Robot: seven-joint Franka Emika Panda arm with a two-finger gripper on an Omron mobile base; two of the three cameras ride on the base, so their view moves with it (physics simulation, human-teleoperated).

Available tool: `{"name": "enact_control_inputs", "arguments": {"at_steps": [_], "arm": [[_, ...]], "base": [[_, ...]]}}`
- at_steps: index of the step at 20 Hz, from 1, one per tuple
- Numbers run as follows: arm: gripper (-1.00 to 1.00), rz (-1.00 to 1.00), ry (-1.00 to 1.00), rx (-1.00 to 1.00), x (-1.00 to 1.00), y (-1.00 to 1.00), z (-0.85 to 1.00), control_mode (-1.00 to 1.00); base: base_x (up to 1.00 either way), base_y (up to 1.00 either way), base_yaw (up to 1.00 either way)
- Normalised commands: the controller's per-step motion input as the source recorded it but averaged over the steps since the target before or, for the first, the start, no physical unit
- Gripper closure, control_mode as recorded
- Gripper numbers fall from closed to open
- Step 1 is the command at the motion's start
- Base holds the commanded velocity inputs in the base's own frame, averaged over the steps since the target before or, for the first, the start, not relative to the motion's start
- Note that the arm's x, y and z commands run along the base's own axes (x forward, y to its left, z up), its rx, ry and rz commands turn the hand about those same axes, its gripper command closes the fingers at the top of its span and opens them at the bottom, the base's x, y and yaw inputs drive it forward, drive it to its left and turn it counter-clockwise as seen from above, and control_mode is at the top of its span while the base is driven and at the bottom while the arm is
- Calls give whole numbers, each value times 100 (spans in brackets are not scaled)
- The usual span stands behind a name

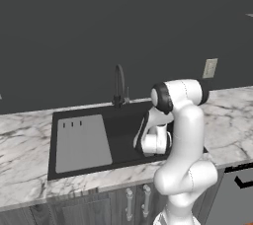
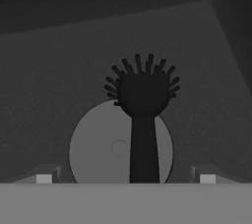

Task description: Pick up the dish brush and dish brush from the sink, and place them back in the shelves.

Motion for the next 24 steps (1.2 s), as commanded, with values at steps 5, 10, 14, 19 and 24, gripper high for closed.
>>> {"name": "enact_control_inputs", "arguments": {"at_steps": [5, 10, 14, 19, 24], "arm": [[-100, 0, 0, 0, 3, -8, -28, -100], [-100, 0, 0, 0, 12, -9, -26, -100], [-100, 0, 0, 0, 25, -11, -30, -100], [-100, 0, 0, 0, 22, -12, -26, -100], [-100, 0, 0, 0, 26, -14, -29, -100]], "base": [[0, 0, 0], [0, 0, 0], [0, 0, 0], [0, 0, 0], [0, 0, 0]]}}
